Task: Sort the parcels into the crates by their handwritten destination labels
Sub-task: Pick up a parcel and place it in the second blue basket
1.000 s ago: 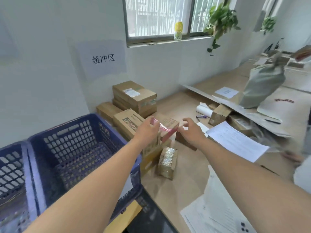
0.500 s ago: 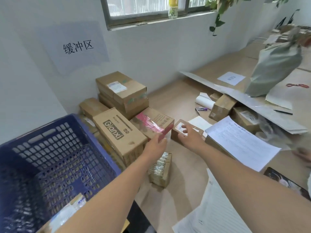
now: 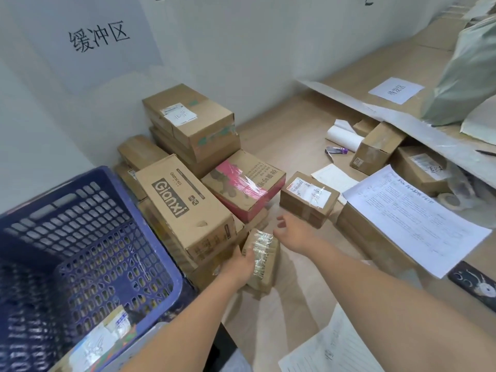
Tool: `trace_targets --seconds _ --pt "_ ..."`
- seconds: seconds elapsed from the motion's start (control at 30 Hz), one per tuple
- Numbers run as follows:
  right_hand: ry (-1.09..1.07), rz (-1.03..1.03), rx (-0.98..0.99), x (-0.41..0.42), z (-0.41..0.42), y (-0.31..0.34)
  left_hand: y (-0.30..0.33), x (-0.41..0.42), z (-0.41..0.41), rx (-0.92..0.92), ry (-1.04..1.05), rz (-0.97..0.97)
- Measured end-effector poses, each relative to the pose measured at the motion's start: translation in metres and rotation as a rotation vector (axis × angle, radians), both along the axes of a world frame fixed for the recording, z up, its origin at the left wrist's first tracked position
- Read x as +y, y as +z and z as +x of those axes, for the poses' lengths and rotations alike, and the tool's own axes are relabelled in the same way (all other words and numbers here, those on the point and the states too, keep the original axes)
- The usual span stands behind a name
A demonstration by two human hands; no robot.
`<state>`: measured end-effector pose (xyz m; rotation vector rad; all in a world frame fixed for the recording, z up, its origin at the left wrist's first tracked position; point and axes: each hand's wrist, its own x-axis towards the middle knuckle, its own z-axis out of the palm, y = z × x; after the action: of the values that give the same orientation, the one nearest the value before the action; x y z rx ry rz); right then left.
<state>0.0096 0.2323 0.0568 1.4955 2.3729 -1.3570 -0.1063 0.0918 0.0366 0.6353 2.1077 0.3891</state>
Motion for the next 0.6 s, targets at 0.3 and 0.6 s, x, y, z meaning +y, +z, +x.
trace_targets --seconds 0.3,0.6 --pt "0.057 -0.031 -0.099 0.008 -0.004 -0.027 -0.002 0.017 0.005 -0.158 0.137 0.075" --pt "-0.011 0.05 -0.115 0.015 0.014 -0.013 0.019 0.023 0.025 -0.172 0.047 0.156"
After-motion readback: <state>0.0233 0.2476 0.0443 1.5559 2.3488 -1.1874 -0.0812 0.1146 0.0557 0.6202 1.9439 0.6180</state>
